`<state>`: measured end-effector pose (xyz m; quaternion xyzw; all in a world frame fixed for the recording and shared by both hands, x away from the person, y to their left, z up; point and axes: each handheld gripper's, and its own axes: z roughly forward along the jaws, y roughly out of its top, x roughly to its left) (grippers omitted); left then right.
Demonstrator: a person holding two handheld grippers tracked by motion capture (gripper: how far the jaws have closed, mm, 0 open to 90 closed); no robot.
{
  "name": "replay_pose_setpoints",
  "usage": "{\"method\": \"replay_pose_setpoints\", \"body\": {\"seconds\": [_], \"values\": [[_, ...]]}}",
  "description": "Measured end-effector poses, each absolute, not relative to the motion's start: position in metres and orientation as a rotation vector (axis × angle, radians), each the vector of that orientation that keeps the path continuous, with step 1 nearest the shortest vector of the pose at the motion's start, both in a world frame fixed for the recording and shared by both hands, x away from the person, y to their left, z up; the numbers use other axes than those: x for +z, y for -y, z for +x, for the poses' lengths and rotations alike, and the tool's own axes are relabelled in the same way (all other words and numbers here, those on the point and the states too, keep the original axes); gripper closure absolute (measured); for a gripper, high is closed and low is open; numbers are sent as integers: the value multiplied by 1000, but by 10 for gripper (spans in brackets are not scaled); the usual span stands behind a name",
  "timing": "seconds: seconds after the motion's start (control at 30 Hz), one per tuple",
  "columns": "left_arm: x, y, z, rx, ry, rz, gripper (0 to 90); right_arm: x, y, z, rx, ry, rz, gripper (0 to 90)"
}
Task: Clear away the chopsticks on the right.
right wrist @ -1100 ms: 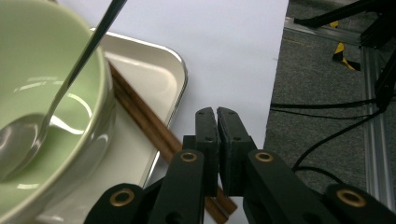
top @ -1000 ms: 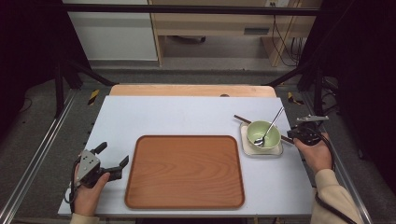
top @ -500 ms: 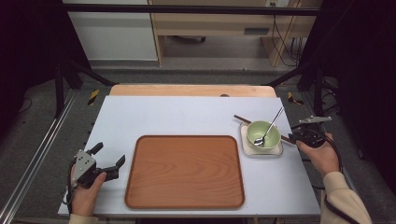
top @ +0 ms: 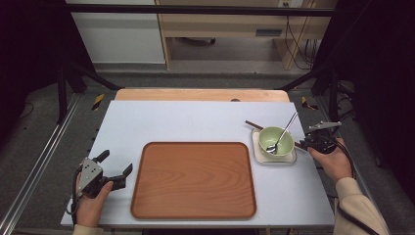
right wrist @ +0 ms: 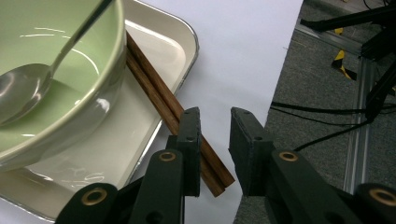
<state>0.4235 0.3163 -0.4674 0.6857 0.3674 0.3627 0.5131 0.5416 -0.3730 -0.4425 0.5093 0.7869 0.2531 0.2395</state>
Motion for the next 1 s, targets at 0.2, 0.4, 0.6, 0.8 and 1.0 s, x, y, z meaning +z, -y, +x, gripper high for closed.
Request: {"method": "replay_pose_setpoints", "body": {"seconds": [0.2, 0.4, 0.6, 0.8, 1.0], "values": [[-467, -316, 424, 870, -883, 1650, 42, -443, 372, 543, 692, -2168, 1395, 748], [-468, -315, 424, 868, -879, 1657, 42, -444, 372, 543, 693, -2173, 1396, 754], [-467, -315, 424, 868, -879, 1656, 43, -448, 371, 547, 694, -2179, 1396, 748], [-468, -314, 424, 863, -875, 1662, 43, -451, 371, 550, 691, -2201, 1400, 745], [-468, -315, 424, 865, -877, 1660, 43, -452, 369, 550, 706, -2221, 1395, 840]]}}
